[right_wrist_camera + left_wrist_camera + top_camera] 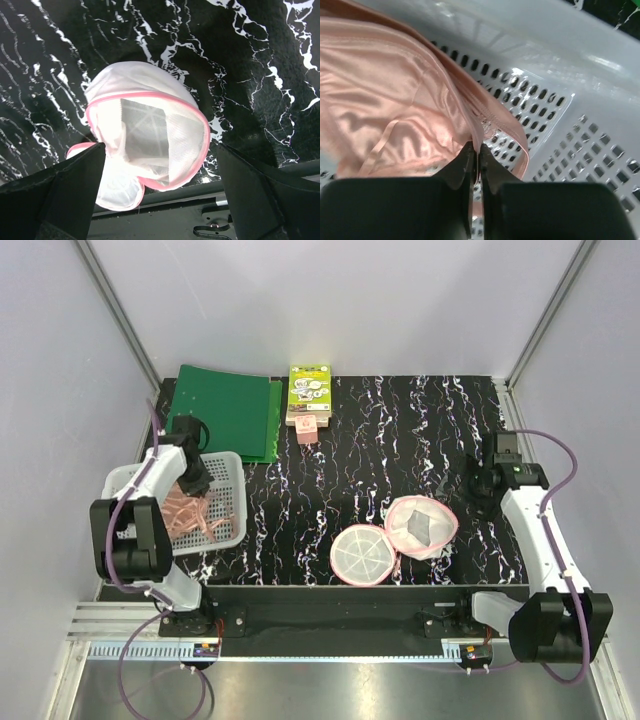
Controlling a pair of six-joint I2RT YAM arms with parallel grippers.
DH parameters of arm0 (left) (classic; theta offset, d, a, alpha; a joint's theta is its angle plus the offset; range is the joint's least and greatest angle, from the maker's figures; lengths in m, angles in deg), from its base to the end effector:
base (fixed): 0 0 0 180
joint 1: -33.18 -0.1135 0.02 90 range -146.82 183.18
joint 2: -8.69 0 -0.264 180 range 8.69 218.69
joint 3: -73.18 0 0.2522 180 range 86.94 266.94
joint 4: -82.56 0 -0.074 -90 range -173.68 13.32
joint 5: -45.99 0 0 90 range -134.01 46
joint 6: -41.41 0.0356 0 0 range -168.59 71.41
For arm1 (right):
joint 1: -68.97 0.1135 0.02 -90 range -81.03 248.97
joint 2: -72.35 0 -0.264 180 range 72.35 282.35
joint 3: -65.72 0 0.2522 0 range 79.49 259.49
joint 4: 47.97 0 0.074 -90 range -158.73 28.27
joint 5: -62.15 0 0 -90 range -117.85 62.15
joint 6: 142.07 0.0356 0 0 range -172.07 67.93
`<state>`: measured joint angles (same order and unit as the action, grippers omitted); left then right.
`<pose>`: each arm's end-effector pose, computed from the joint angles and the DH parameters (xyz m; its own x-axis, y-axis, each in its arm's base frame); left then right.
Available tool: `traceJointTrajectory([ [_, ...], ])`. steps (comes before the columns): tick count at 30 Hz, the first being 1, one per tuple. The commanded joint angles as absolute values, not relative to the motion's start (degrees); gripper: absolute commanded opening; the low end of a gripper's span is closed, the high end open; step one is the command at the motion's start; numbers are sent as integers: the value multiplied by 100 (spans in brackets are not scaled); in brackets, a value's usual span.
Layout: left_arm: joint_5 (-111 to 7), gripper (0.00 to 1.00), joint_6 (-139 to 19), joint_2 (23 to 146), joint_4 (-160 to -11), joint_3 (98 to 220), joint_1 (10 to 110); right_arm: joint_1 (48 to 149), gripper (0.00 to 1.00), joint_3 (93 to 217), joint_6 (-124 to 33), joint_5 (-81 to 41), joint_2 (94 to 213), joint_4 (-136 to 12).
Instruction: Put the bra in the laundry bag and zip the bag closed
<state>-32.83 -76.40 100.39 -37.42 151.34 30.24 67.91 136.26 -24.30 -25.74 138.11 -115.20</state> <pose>0.3031 0.0225 0.2139 -0.7982 -0.4993 -0.3371 -0.5399 0.8411 0.0324 0.2136 -0.0026 0.2781 -0.7837 0.4802 -0.3940 0.4143 0.8767 0.2444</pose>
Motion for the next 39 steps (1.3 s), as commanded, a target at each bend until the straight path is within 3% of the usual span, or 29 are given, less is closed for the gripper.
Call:
traceJointTrajectory([
  [1, -2617, 0, -7670, 9027, -3385, 15294, 3011, 6853, 100, 13986, -2667, -2302, 13738, -11762],
  [9, -3011, 0, -7987, 6796, -2594, 15865, 3221, 7318, 100, 14495, -2623, -1792, 14108, -11763],
  [12, -3047, 0, -8172, 6538, -2304, 16339, 3730, 7564, 100, 14706, -2649, -1792, 14257, -11763],
  [17, -3072, 0, -8226, 6783, -1917, 17885, 5179, 7775, 100, 14857, -2763, -1783, 14398, -11780],
  [21, -4608, 0, -8040, 7468, -1820, 19587, 5585, 7811, 100, 14813, -2798, -1766, 14293, -11772],
  [27, -6113, 0, -8593, 8154, -1934, 20550, 5999, 7811, 100, 14734, -2807, -1757, 14240, -11754],
  [34, -7344, 0, -9217, 8234, -3232, 19401, 6104, 7810, 100, 14663, -2807, -1730, 14187, -11719],
  [39, -7248, 0, -8955, 8278, -3516, 18014, 6148, 7811, 100, 14593, -2833, -1669, 14152, -11719],
])
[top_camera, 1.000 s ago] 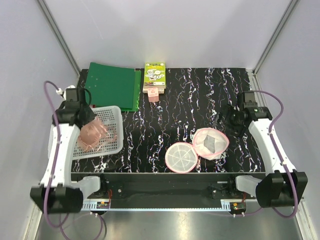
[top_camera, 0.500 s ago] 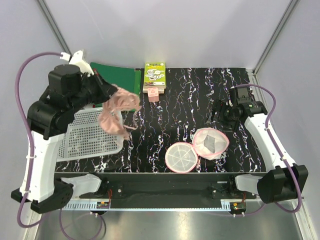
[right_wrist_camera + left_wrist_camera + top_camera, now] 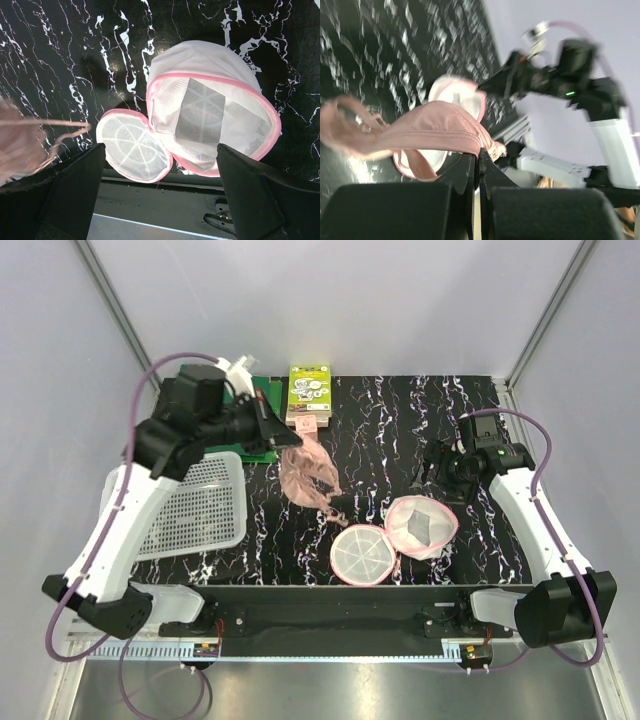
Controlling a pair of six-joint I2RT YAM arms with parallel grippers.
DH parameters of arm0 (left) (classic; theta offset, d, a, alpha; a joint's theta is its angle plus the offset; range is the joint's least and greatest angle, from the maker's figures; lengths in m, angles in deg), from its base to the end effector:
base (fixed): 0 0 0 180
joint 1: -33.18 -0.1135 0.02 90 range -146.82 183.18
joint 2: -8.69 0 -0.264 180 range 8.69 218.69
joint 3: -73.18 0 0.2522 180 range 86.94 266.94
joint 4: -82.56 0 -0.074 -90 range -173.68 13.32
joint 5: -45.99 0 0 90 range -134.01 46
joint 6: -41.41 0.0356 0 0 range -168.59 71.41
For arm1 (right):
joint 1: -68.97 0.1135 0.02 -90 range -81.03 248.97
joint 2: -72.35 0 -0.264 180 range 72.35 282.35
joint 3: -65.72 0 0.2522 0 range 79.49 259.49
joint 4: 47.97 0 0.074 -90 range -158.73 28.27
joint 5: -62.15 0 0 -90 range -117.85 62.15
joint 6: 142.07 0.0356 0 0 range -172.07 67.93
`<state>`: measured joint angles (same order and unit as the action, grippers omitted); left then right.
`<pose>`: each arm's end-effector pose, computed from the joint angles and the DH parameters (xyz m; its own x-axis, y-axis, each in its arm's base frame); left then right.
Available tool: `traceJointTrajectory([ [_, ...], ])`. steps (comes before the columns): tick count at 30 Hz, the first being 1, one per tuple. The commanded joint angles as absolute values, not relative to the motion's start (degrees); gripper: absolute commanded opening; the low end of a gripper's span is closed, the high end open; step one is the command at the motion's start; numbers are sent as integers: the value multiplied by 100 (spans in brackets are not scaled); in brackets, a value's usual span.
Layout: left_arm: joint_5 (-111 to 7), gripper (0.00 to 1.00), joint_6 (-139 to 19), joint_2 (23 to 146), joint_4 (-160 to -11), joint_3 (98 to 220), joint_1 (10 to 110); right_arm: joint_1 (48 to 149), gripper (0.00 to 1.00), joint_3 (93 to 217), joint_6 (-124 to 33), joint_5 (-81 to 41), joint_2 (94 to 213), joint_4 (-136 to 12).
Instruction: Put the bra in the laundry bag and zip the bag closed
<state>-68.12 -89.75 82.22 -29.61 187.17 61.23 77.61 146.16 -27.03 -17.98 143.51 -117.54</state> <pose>0.1976 -0.1217 0.4814 -0.7987 -0.2551 -0.5450 0.2971 0.6203 -0.7259 0.2341 0.0417 0.3093 -0.8762 0.2886 -0.3860 0.1533 0.9261 0.3447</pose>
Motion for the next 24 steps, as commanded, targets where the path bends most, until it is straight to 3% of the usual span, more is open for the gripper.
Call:
traceJointTrajectory([
  [1, -7283, 0, -8902, 8287, -3525, 17828, 6148, 7811, 100, 14584, -2834, -1669, 14161, -11719],
  [8, -7336, 0, -8534, 7944, -3096, 16079, 6148, 7819, 100, 14417, -2869, -1546, 14099, -11727],
  [16, -6669, 0, -8050, 8031, -2111, 15910, 6148, 7907, 100, 14215, -2816, -1283, 14143, -11648],
  [24, -5299, 0, -7909, 8742, -2066, 16050, 6148, 8909, 100, 14294, -2693, -748, 14635, -10525],
])
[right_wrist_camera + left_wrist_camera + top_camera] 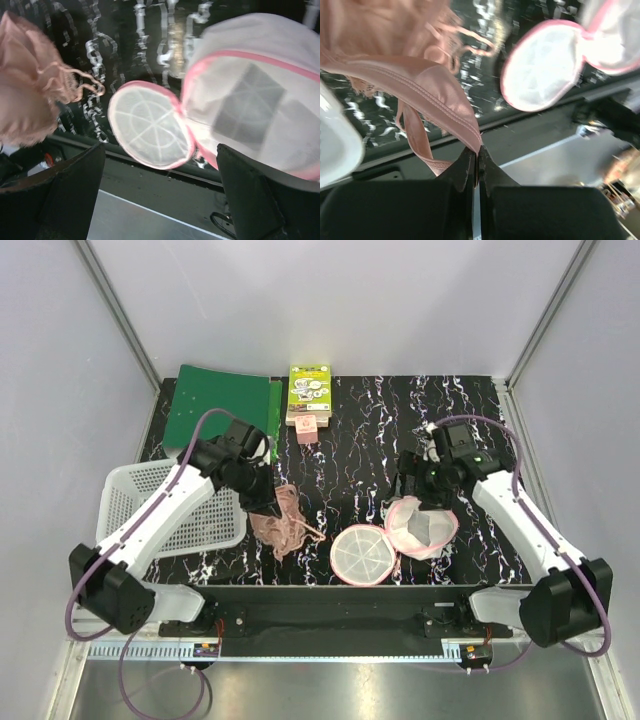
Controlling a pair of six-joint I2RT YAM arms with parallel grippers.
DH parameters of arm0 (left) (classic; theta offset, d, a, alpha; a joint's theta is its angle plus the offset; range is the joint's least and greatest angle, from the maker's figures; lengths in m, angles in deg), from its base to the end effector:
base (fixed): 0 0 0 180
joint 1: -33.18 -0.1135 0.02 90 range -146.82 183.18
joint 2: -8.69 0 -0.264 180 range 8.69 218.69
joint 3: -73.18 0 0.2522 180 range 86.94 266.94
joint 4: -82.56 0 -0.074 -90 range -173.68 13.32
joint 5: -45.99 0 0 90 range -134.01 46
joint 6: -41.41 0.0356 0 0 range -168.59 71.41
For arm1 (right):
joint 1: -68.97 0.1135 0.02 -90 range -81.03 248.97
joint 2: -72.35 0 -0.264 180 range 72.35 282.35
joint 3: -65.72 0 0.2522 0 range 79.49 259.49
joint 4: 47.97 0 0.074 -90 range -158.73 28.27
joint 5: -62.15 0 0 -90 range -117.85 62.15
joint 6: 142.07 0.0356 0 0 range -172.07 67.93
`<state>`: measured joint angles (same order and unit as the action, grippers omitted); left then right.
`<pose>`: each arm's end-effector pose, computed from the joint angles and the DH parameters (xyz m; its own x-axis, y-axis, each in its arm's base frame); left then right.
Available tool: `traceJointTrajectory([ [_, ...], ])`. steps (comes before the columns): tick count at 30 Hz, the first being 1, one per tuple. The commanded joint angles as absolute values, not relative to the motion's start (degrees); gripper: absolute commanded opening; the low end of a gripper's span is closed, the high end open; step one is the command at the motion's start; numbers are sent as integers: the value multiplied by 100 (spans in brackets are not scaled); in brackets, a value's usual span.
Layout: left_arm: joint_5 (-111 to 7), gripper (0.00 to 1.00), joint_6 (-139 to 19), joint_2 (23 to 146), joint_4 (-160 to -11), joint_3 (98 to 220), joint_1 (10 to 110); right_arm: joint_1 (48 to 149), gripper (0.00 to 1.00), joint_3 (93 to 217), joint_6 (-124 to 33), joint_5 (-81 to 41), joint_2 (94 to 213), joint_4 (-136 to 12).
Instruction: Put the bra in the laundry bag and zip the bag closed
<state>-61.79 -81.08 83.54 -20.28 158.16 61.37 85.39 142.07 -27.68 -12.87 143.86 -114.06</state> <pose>0.2076 -0.1236 0.3133 -0.9825 -0.0537 -0.1781 0.0321 0.8941 -0.4468 0.2273 0.0766 0.2901 -0.9279 0.1424 -0.3445 -0.0100 0.9143 0.4050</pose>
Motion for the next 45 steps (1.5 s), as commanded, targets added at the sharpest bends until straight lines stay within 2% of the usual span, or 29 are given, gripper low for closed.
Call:
traceJointTrajectory([
  [1, -5158, 0, -7882, 8848, -2057, 16085, 6148, 9075, 100, 14329, -2676, -485, 14722, -10323],
  [6, -4542, 0, -7908, 9287, -2109, 16156, 6157, 9691, 97, 14602, -2422, 132, 15697, -8777],
  [10, -4418, 0, -7961, 9482, -2347, 16025, 6148, 10121, 91, 14445, -1798, 641, 16348, -6777],
  [16, -4102, 0, -7882, 9613, -2567, 15901, 6148, 10605, 82, 14286, -1305, 967, 17411, -5217],
  [17, -4110, 0, -7856, 9640, -2576, 15919, 6148, 10693, 81, 14216, -1043, 1020, 17517, -4980],
  [18, -4128, 0, -7812, 9666, -2576, 15945, 6148, 10737, 72, 14093, -962, 1099, 17605, -4612],
  [27, -4339, 0, -7733, 9684, -2585, 16033, 6148, 11177, 68, 14215, -891, 1082, 18422, -4450],
  [34, -4541, 0, -7645, 9605, -2602, 16068, 6183, 11256, 47, 14312, -952, 941, 18757, -4459],
  [37, -4620, 0, -7522, 9596, -2620, 16077, 6253, 11256, 25, 14294, -1005, 959, 18705, -4503],
  [38, -4620, 0, -7496, 9596, -2628, 16051, 6271, 11256, 11, 14259, -1014, 942, 18661, -4564],
  [40, -4681, 0, -7469, 9631, -2724, 16024, 6324, 11256, 0, 14224, -1136, 775, 18451, -4809],
  [45, -4699, 0, -7583, 9929, -2831, 16155, 6587, 11256, 0, 13812, -1418, 248, 17653, -5592],
])
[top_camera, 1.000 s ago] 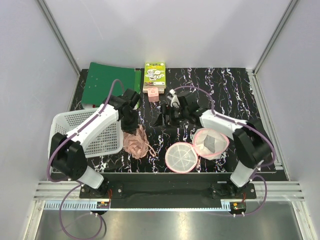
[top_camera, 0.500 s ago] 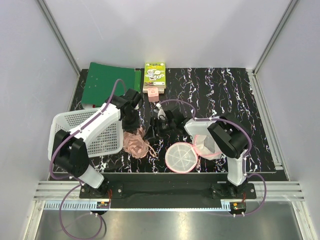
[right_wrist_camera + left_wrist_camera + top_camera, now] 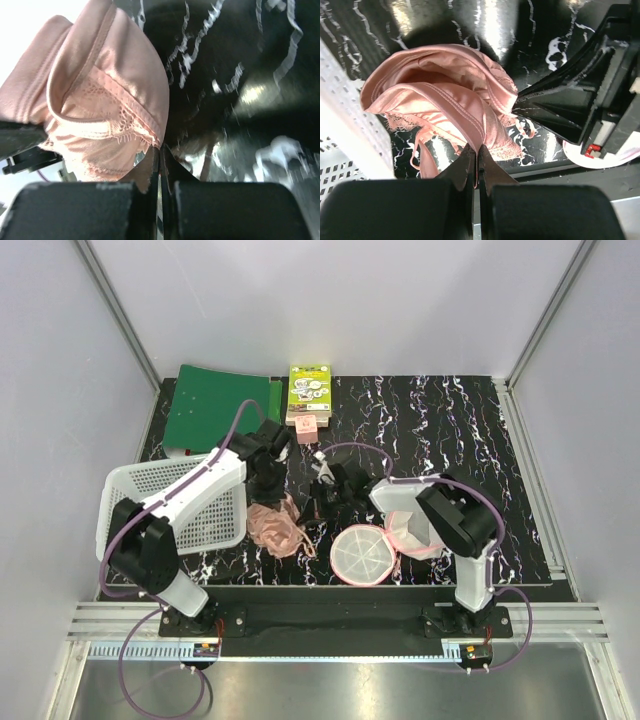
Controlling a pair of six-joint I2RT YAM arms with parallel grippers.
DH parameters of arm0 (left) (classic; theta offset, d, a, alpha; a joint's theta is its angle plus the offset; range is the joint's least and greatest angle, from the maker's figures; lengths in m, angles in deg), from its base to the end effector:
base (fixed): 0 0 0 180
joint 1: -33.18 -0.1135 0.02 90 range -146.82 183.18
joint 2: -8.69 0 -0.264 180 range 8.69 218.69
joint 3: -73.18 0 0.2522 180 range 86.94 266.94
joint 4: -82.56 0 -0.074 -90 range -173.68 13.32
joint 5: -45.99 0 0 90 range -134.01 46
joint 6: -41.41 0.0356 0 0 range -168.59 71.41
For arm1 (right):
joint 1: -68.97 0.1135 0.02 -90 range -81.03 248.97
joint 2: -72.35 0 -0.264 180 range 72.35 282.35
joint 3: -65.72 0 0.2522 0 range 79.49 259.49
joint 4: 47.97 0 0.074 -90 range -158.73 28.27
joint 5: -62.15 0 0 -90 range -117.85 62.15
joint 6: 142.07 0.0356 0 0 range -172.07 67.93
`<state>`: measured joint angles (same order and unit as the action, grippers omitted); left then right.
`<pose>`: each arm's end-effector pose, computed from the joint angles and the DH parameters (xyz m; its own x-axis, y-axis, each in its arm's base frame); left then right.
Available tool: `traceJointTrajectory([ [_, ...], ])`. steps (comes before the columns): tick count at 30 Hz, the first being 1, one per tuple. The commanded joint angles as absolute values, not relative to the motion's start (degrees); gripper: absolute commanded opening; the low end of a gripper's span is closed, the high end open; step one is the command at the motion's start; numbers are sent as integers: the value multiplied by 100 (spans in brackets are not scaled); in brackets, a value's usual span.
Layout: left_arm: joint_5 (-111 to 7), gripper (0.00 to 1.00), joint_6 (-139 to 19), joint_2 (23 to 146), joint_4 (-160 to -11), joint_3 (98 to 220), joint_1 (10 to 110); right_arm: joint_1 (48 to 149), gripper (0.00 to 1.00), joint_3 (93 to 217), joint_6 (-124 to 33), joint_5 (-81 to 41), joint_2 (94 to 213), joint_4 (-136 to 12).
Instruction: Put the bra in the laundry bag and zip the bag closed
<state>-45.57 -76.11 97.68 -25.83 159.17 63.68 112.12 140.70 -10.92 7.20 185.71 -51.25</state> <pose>0.2548 -0.1512 0.2586 -0.9740 0.0377 -0.2232 0.0716 0.9867 -0.1459 0.2774 0.2881 0.1307 -0.9396 -0.1424 -0.3114 -0.3382 0.5279 0.7791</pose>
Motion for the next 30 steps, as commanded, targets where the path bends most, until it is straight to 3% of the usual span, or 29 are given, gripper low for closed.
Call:
traceJointTrajectory([
  [1, -4699, 0, -7592, 10061, -2857, 16208, 6649, 11256, 0, 13689, -1445, 195, 17485, -5619],
  [6, -4681, 0, -7610, 10606, -2875, 16674, 7096, 11256, 0, 12854, -1524, -306, 16501, -5918],
  [13, -4918, 0, -7610, 11363, -2918, 17333, 7458, 11221, 0, 12510, -1611, -535, 16305, -6137],
  [15, -4919, 9, -7566, 11241, -2927, 17325, 7467, 11186, 0, 12519, -1638, -588, 16288, -6138],
  [16, -4832, 28, -7557, 11135, -2927, 17299, 7467, 11160, 0, 12519, -1647, -605, 16288, -6303],
  [18, -4779, 42, -7495, 10889, -2919, 17167, 7467, 11089, 0, 12536, -1656, -527, 16288, -6322],
  [19, -4744, 57, -7504, 10566, -2918, 17054, 7458, 11080, 0, 12554, -1682, -483, 16305, -6331],
  [22, -4944, 73, -7565, 9951, -2884, 16808, 7449, 11080, 0, 12685, -1770, -325, 16393, -6375],
  [23, -5015, 74, -7644, 9783, -2875, 16728, 7449, 11080, 0, 12738, -1796, -272, 16454, -6488],
  [25, -5181, 74, -7767, 9353, -2883, 16457, 7423, 11071, 12, 12904, -1945, -193, 16490, -6655],
  [27, -5244, 70, -7873, 9131, -2918, 16280, 7388, 11071, 19, 13011, -2068, -113, 16473, -6936],
  [28, -5244, 68, -7891, 9035, -2945, 16105, 7387, 11071, 28, 13063, -2086, -139, 16464, -7016],
  [30, -5235, 63, -7882, 8841, -3093, 15902, 7352, 11054, 33, 13134, -2209, -183, 16385, -7253],
])
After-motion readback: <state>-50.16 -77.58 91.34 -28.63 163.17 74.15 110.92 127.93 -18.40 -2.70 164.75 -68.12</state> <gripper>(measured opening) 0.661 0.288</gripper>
